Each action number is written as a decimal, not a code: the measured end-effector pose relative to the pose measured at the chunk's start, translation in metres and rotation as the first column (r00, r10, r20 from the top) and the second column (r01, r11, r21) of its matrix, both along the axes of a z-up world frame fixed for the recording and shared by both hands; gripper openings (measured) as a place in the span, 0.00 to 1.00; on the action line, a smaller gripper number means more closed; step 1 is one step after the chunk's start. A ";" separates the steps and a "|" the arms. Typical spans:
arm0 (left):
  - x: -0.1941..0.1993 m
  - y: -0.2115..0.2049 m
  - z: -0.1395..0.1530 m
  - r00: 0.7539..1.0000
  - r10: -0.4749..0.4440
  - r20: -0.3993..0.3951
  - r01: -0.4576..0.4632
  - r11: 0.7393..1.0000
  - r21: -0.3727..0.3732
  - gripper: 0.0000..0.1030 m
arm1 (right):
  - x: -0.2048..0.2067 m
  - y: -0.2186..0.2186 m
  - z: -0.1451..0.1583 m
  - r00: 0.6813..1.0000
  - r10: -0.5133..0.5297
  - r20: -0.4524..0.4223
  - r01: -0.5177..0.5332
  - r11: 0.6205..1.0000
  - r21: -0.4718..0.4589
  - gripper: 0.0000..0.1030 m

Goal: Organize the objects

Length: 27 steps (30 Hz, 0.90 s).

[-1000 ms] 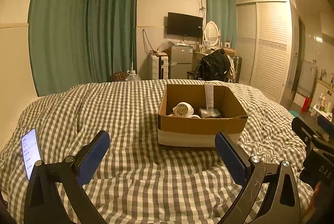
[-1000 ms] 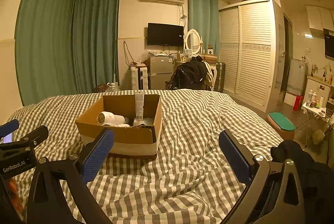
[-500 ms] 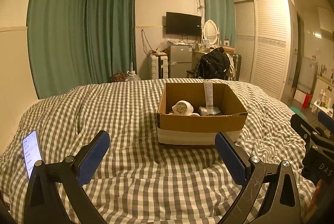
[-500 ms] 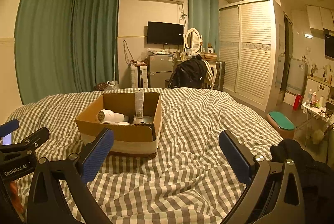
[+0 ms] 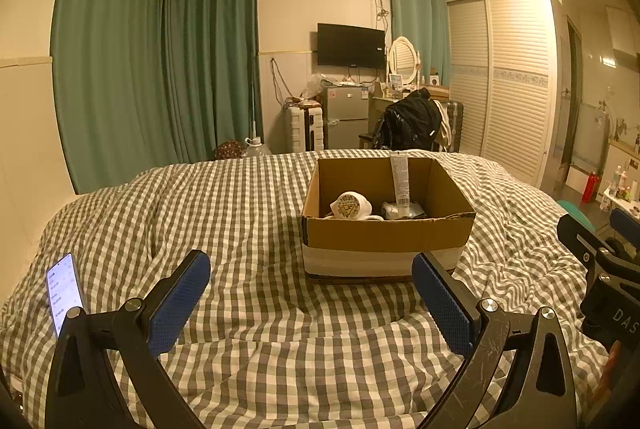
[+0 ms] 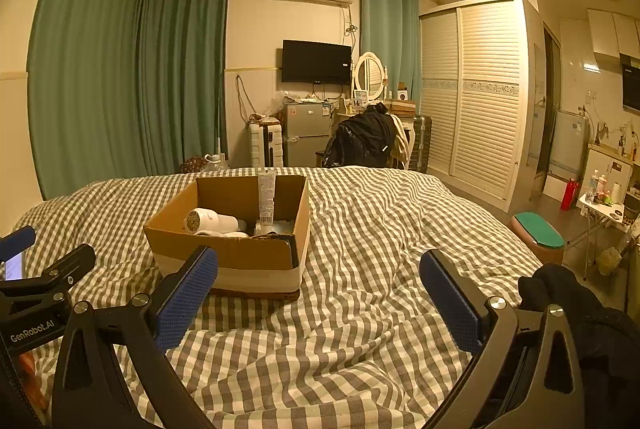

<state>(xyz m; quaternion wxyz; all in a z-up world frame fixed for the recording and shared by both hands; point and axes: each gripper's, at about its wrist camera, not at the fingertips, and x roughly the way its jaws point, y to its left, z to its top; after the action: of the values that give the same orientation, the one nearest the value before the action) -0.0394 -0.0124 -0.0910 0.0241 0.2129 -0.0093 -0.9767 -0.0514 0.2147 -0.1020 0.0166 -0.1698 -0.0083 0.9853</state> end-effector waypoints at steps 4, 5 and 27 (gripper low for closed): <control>0.000 0.000 0.000 1.000 0.001 0.000 -0.001 1.000 -0.002 1.00 | 0.000 -0.001 0.000 1.000 0.000 0.001 0.000 1.000 0.004 0.99; -0.001 0.000 0.000 1.000 0.001 0.000 -0.001 1.000 -0.003 1.00 | 0.000 -0.002 -0.001 1.000 0.000 0.001 0.000 1.000 0.004 0.99; 0.000 -0.001 0.001 1.000 0.014 0.004 -0.014 1.000 -0.006 1.00 | 0.000 -0.003 -0.001 1.000 -0.001 0.002 0.001 1.000 0.006 0.99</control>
<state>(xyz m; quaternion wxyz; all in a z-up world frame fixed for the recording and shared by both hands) -0.0397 -0.0137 -0.0899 0.0315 0.2148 -0.0110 -0.9761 -0.0511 0.2121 -0.1031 0.0174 -0.1709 -0.0113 0.9851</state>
